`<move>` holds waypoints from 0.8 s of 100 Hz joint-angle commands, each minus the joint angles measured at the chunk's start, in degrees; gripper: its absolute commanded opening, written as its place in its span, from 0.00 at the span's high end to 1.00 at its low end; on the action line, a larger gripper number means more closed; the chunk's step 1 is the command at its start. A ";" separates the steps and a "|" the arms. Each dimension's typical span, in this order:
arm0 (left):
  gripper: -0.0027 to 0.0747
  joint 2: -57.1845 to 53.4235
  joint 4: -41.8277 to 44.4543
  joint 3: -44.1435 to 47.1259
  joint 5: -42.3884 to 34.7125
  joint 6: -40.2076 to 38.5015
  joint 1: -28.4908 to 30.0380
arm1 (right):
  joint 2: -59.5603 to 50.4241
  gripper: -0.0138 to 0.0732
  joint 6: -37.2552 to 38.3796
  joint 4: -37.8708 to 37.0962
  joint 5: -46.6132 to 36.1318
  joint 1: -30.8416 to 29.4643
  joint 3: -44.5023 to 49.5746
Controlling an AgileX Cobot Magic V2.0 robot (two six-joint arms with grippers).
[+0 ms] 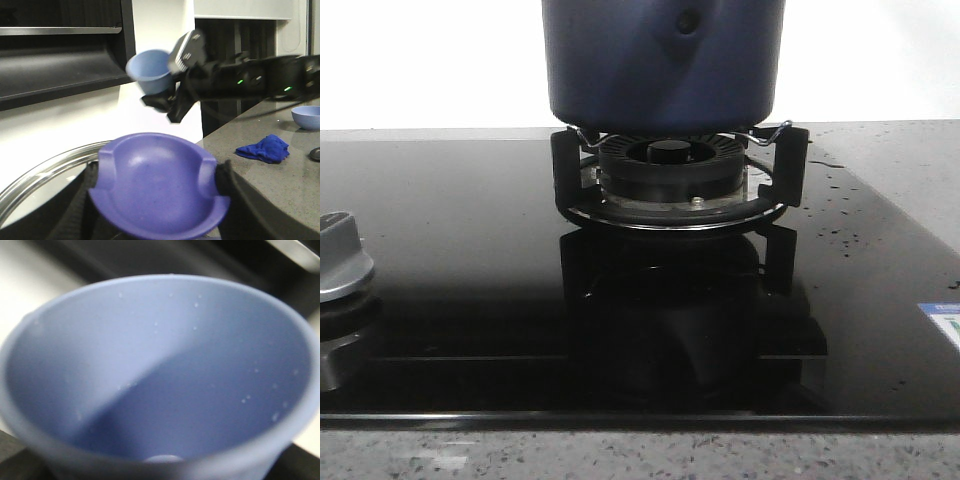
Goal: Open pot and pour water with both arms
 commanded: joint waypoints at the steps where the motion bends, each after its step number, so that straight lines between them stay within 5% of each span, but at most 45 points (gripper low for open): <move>1: 0.63 -0.19 -4.21 -1.75 -0.28 -0.53 -0.59 | -5.78 0.57 1.49 5.64 5.37 -1.86 2.33; 40: 0.63 -0.19 -4.21 -1.75 -1.87 -0.53 -2.15 | -18.81 0.57 14.75 7.71 -25.93 -22.41 38.98; 80: 0.63 -0.19 -4.21 -1.73 -1.52 -0.53 -2.15 | -16.31 0.57 14.92 9.04 -30.28 -26.95 46.09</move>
